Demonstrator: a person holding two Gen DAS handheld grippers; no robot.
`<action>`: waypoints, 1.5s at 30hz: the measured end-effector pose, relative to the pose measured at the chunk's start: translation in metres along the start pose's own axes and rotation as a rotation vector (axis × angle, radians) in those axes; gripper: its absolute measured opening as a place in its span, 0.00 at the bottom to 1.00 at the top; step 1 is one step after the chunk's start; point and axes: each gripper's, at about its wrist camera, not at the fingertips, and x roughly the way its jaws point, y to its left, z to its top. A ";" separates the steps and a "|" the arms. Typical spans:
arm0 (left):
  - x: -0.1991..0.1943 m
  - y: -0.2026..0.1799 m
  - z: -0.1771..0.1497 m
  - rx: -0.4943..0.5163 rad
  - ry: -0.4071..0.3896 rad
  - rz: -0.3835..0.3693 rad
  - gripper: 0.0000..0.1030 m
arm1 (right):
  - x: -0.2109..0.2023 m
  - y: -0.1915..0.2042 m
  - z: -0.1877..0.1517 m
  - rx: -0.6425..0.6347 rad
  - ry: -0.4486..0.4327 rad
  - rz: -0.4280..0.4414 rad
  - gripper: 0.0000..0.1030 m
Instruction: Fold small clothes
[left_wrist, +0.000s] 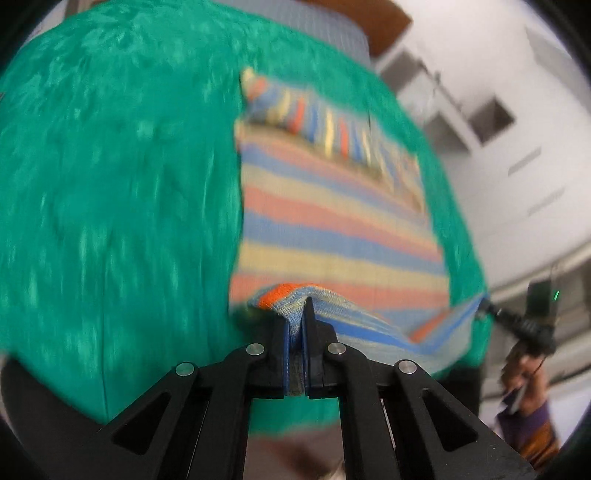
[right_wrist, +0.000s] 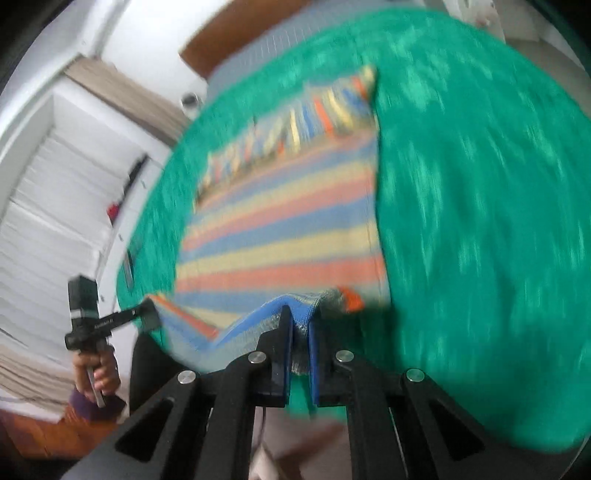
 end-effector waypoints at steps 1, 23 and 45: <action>0.004 0.001 0.016 -0.004 -0.030 0.004 0.03 | 0.005 0.002 0.014 -0.020 -0.024 -0.012 0.07; 0.123 0.061 0.283 -0.278 -0.208 0.165 0.74 | 0.156 -0.093 0.282 0.207 -0.224 0.010 0.42; 0.102 0.013 0.209 0.076 -0.087 0.180 0.79 | 0.171 0.025 0.241 -0.252 0.015 -0.139 0.47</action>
